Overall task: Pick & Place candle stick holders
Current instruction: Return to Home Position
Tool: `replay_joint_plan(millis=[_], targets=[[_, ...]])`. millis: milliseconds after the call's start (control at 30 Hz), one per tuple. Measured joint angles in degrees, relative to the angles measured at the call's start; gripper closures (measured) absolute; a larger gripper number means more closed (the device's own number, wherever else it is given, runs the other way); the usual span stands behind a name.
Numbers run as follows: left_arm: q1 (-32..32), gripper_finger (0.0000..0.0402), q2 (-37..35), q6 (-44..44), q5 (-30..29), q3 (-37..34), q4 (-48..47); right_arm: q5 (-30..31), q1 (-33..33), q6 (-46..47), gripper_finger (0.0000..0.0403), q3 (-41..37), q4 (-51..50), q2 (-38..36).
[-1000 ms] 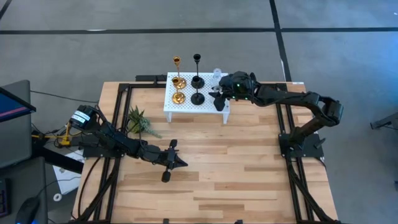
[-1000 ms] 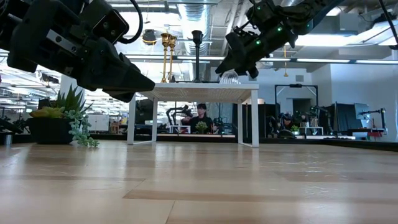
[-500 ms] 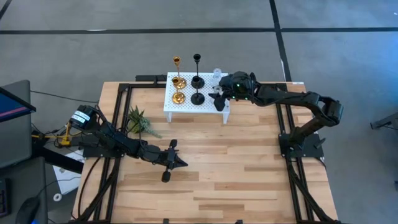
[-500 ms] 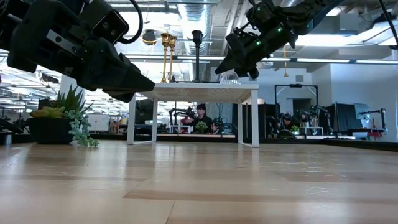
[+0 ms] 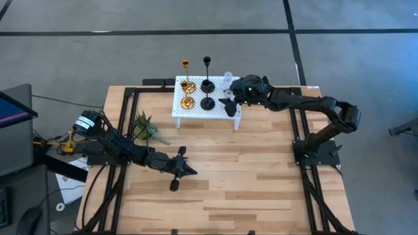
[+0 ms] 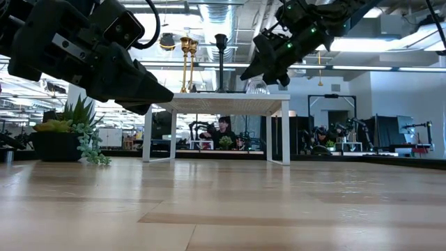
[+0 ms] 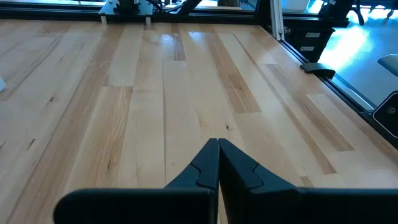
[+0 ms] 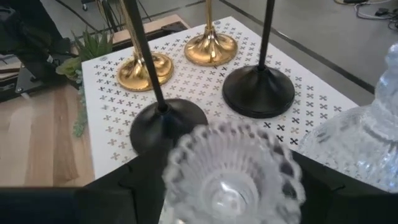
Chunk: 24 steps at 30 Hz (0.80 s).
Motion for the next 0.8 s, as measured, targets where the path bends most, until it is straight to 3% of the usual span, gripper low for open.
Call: replay_joint_plan(millis=[800], targets=[[0.0,0.0398,0.0,0.0,0.0,0.0,0.0,0.2,0.9,-1.7,0.0163,22.3,-29.3,0.0]])
